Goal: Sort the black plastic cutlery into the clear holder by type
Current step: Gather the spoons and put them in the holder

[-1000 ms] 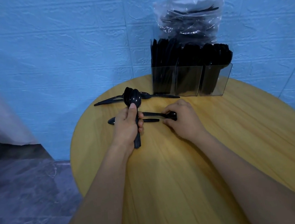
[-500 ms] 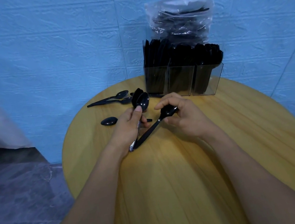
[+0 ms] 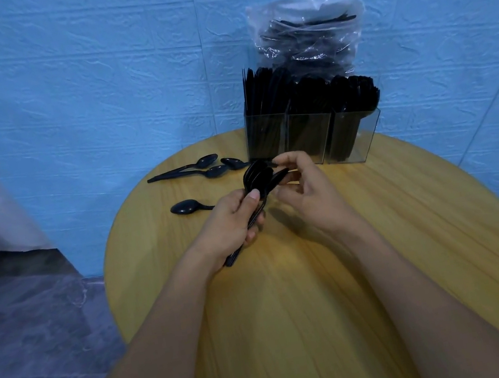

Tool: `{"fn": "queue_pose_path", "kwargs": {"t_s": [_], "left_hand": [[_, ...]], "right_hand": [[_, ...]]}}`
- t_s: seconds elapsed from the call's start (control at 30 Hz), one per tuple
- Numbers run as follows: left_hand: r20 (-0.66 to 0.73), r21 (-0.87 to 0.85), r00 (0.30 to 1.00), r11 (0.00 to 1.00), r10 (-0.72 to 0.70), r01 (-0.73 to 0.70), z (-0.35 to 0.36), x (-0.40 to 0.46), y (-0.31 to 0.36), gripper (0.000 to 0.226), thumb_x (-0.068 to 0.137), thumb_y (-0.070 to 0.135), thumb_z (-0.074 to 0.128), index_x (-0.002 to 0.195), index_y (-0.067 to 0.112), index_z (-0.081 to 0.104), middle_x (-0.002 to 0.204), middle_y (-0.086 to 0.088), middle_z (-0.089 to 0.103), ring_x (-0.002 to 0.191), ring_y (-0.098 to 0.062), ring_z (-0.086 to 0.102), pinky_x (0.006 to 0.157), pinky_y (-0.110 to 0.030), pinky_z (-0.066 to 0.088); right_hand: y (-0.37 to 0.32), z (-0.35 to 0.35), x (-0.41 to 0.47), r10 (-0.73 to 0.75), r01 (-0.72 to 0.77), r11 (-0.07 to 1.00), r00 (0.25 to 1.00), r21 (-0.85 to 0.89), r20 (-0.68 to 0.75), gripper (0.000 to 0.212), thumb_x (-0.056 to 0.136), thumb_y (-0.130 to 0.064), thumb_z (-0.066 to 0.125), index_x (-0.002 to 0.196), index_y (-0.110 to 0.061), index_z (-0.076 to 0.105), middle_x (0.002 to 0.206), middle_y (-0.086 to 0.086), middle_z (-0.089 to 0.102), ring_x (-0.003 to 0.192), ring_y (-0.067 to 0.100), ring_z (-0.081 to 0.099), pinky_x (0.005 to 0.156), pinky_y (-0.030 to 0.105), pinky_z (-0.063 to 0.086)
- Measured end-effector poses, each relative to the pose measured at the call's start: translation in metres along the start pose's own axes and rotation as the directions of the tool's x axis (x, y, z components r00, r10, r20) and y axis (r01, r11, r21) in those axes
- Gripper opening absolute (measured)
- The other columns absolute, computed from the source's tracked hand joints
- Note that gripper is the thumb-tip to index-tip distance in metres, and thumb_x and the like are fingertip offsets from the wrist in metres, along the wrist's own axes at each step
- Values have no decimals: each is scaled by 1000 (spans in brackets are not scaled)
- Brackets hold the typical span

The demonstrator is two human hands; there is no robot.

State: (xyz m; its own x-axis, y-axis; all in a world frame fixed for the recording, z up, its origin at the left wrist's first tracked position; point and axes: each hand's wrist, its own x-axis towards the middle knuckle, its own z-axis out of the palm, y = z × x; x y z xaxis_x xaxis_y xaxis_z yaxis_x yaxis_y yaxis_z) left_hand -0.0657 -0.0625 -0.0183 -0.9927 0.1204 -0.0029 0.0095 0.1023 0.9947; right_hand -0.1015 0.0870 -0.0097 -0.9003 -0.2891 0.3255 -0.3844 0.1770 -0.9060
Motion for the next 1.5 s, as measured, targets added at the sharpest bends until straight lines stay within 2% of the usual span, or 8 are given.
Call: {"fn": "queue_pose_path", "kwargs": {"t_s": [0.2,0.37,0.57,0.83,1.03,1.2,1.37,1.5], "left_hand": [[49,-9,999,1000,-7,8,1,-1,1,32,101,30,36,110,3,51,66,2,55,44,-5,40,41,-18,32],[144,-67,989,997,-15,25,11,1,5,33,100,34,36,116,9,51,65,7,49,47,-4,36,41,-16,31],[250,-76,968,997,14,5,14,6,24,26,101,28,36,102,8,52,58,6,35,43,-4,29,37,-16,26],[329,198,944,977,13,-83,37,27,51,30,103,24,30,90,9,53,59,3,40,50,-10,39,48,-22,39],[234,693,937,632,258,-347,57,46,46,31,100,39,30,113,17,47,80,-8,58,73,-24,57,64,-41,46],[222,627,906,659,360,-416,73,69,50,29,101,31,30,113,12,48,69,4,47,58,-13,45,54,-33,35],[226,521,885,717,408,-463,81,101,62,37,101,31,31,130,13,46,105,-1,57,97,-16,55,83,-33,45],[165,831,837,384,521,-403,69,128,59,40,101,24,37,138,12,41,134,-5,43,122,-18,40,101,-29,34]], "right_hand": [[6,0,1,-40,17,996,967,-92,-251,17,85,-5,65,82,-21,60,82,0,63,80,23,61,78,47,53],[4,-1,4,-95,40,986,933,-163,-346,22,82,-8,69,96,-19,57,77,-2,60,72,5,54,69,18,46],[-3,-22,6,-68,62,989,997,-135,-41,37,96,-16,53,133,-20,48,119,1,52,103,7,52,87,16,46],[-19,-58,12,-101,101,995,995,-23,9,12,95,-16,55,92,-4,55,68,3,57,55,16,54,50,27,45],[-14,-90,29,-137,40,944,951,-328,-277,12,94,-20,56,85,-12,54,72,-9,53,64,3,48,58,12,37],[-13,-112,42,-31,-52,955,961,-291,-275,12,94,-29,57,89,-19,53,70,-7,52,62,8,47,59,21,39],[-20,-146,63,-71,-69,940,918,-334,-390,10,89,-22,62,86,-17,55,75,-4,54,74,19,50,69,29,38],[-25,-172,76,-210,-59,875,848,-480,-486,17,93,-17,58,101,-2,57,86,1,55,80,16,48,59,10,33]]}}
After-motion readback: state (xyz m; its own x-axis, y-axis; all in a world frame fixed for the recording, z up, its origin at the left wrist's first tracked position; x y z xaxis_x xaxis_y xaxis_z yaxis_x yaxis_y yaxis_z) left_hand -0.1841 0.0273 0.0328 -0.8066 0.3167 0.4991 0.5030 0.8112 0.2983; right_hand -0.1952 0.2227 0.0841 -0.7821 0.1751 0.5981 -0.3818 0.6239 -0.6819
